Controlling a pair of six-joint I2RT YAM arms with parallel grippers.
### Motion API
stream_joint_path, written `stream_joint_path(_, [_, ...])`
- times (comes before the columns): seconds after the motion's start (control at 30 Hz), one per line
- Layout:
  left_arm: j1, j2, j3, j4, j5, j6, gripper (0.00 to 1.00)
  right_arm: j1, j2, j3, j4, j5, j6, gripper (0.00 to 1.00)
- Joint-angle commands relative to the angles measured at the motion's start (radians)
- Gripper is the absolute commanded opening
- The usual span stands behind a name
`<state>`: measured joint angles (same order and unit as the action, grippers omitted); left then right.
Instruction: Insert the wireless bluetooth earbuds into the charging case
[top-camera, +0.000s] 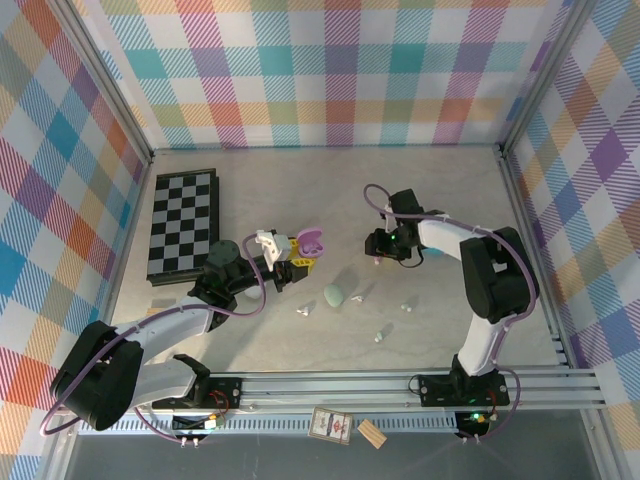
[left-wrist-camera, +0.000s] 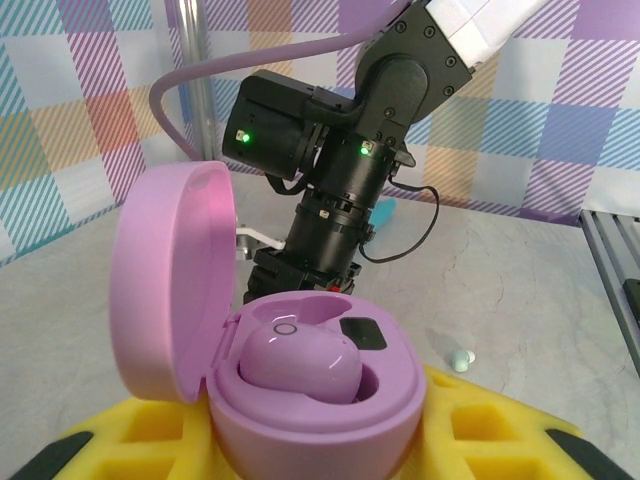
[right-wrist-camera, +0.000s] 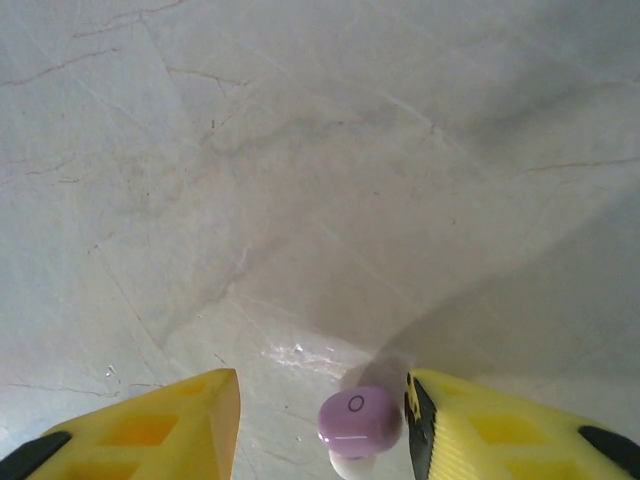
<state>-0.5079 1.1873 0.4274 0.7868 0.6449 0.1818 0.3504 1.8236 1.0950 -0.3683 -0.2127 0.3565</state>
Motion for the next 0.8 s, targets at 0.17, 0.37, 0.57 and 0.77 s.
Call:
stream_joint_path(0.17, [0.006,0.009,0.009,0.072,0.001,0.0,0.32,0.031,0.054,0.08,-0.065,-0.03,0.006,0.47])
stream_joint_path(0.37, [0.008,0.013,-0.009,0.114,-0.013,-0.021,0.31,0.039,0.087,0.131,-0.069,-0.031,-0.008,0.46])
stream_joint_path(0.57, [0.018,0.009,-0.022,0.111,-0.045,-0.02,0.32,0.065,0.029,0.126,-0.086,0.069,-0.056,0.47])
stream_joint_path(0.77, [0.076,0.043,-0.067,0.245,-0.044,-0.093,0.32,0.117,-0.063,0.057,-0.078,0.243,-0.151,0.46])
